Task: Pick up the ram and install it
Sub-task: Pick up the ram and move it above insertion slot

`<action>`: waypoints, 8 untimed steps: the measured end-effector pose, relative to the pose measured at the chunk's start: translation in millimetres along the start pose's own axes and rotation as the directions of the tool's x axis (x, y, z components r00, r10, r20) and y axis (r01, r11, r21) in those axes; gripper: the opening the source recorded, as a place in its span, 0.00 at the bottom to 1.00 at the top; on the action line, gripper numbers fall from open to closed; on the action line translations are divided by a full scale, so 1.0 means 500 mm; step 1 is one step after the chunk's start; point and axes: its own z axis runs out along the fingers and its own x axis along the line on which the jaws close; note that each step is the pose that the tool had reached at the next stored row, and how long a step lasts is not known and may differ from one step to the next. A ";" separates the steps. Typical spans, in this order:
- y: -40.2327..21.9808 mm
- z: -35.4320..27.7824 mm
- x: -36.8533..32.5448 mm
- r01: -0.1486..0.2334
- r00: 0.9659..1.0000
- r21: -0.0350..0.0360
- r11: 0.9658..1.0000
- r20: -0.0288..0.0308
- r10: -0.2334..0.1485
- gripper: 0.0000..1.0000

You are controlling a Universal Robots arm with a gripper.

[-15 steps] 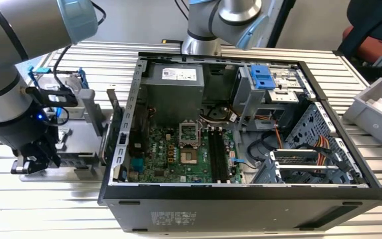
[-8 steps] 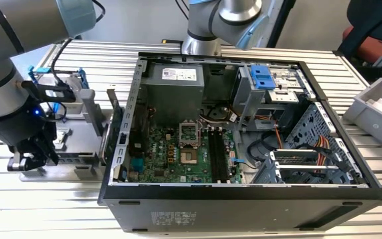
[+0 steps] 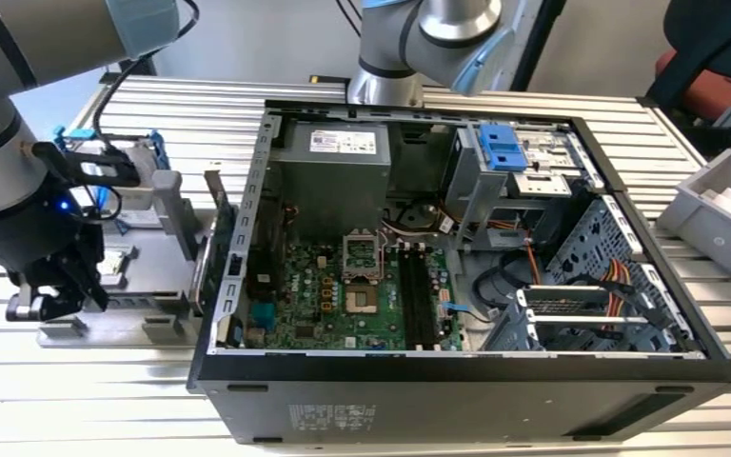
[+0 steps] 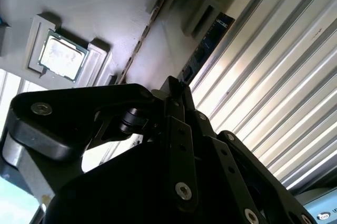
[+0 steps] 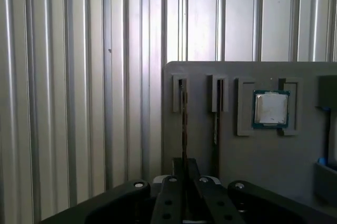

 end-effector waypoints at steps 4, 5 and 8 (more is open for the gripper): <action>0.000 -0.014 0.000 0.000 1.000 0.001 1.000 0.000 0.000 0.00; 0.000 -0.018 0.000 0.000 1.000 0.001 1.000 0.000 0.000 0.00; 0.000 -0.030 0.000 0.000 1.000 0.001 1.000 0.000 0.000 0.00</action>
